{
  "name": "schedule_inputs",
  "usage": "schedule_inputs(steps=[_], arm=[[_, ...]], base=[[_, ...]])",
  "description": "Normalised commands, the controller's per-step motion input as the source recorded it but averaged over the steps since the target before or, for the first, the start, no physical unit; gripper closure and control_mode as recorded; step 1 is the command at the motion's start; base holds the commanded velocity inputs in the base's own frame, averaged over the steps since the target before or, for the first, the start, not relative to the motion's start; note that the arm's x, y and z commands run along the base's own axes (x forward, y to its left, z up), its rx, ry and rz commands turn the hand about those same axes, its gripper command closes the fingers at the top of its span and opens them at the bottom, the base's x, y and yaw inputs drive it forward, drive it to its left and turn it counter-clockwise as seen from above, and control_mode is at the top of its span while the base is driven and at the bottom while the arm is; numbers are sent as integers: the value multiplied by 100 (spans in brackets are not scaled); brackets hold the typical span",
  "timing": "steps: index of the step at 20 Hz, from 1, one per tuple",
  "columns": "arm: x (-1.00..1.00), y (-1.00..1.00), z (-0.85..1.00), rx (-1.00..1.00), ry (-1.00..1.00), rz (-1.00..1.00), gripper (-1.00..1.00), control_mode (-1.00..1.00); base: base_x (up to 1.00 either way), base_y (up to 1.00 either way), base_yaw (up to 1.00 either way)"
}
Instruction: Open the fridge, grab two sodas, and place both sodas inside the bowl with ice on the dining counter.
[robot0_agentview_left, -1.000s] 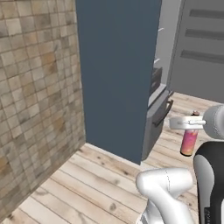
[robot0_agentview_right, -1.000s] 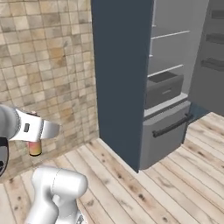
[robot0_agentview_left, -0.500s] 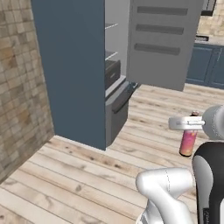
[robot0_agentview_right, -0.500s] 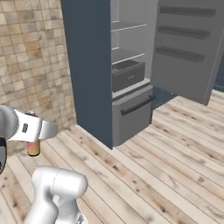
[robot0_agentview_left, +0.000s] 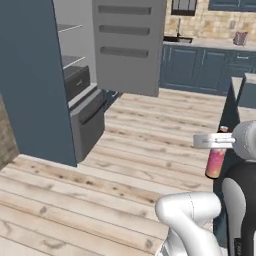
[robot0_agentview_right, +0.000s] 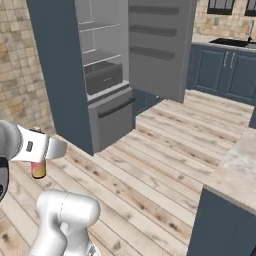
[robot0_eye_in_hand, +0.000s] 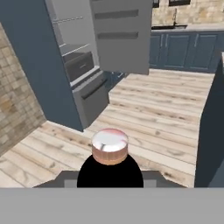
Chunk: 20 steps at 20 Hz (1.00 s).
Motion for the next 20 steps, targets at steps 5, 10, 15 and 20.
schedule_inputs(steps=[5, 10, 15, 20], arm=[[0, 0, 0, 0, 0, 0, 100, 100], [0, 0, 0, 0, 0, 0, 100, 100], [0, 0, 0, 0, 0, 0, 100, 100], [0, 0, 0, 0, 0, 0, 100, 100]], base=[[-54, -70, -31], [-44, -80, -27], [-33, -91, -20], [-25, -98, -15]])
